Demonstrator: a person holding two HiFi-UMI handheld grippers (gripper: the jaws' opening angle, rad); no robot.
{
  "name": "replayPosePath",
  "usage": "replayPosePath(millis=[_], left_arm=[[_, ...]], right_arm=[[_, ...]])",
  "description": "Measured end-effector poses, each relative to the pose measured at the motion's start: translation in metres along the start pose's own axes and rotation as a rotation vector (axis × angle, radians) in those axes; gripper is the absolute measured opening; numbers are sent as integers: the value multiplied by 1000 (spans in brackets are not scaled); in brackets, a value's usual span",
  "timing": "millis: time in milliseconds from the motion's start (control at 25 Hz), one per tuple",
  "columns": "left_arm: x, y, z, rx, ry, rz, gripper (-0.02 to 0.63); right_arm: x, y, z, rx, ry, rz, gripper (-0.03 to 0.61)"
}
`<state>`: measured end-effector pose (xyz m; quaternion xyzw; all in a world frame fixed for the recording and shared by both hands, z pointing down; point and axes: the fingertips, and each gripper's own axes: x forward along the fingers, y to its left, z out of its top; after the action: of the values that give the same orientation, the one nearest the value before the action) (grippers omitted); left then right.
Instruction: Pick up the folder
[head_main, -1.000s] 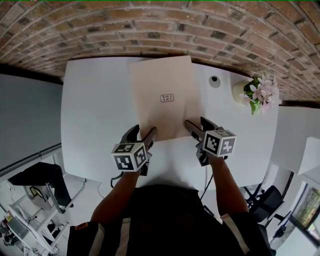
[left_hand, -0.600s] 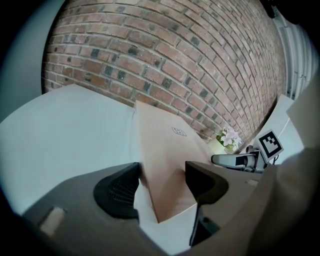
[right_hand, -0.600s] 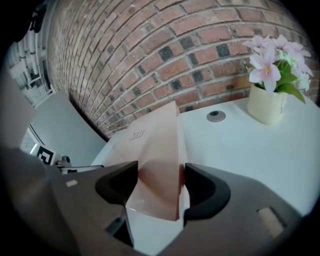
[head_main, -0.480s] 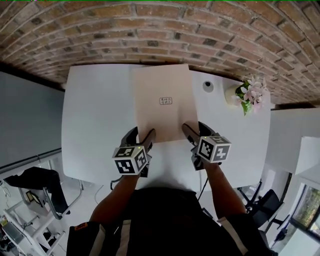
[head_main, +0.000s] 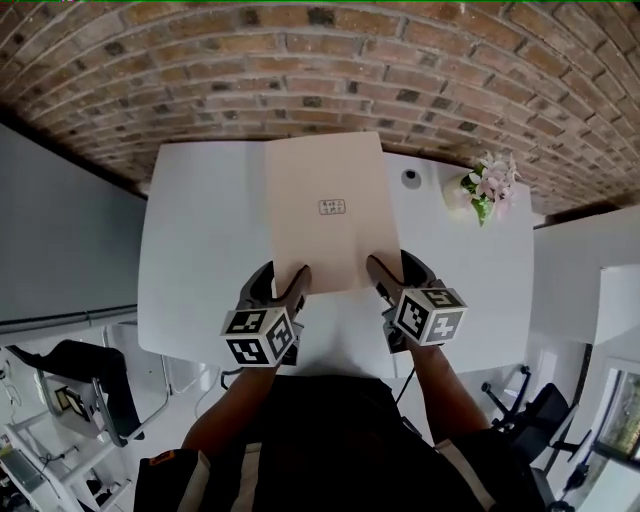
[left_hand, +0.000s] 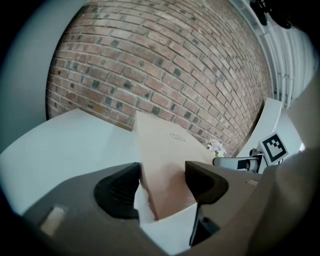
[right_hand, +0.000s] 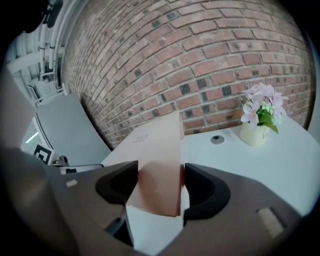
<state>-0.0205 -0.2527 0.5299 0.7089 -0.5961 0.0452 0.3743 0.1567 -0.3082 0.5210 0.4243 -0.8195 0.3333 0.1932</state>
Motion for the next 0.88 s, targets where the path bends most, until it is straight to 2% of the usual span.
replayPosePath(millis=[240, 440, 880], left_arm=[[-60, 4, 31, 43, -109, -9, 298], [-113, 8, 52, 100, -190, -22, 296], [-205, 26, 68, 173, -302, -42, 295]], right_arm=[[-29, 60, 17, -59, -111, 32, 293], [-55, 107, 19, -59, -185, 48, 295], [-96, 195, 9, -141, -291, 63, 293]])
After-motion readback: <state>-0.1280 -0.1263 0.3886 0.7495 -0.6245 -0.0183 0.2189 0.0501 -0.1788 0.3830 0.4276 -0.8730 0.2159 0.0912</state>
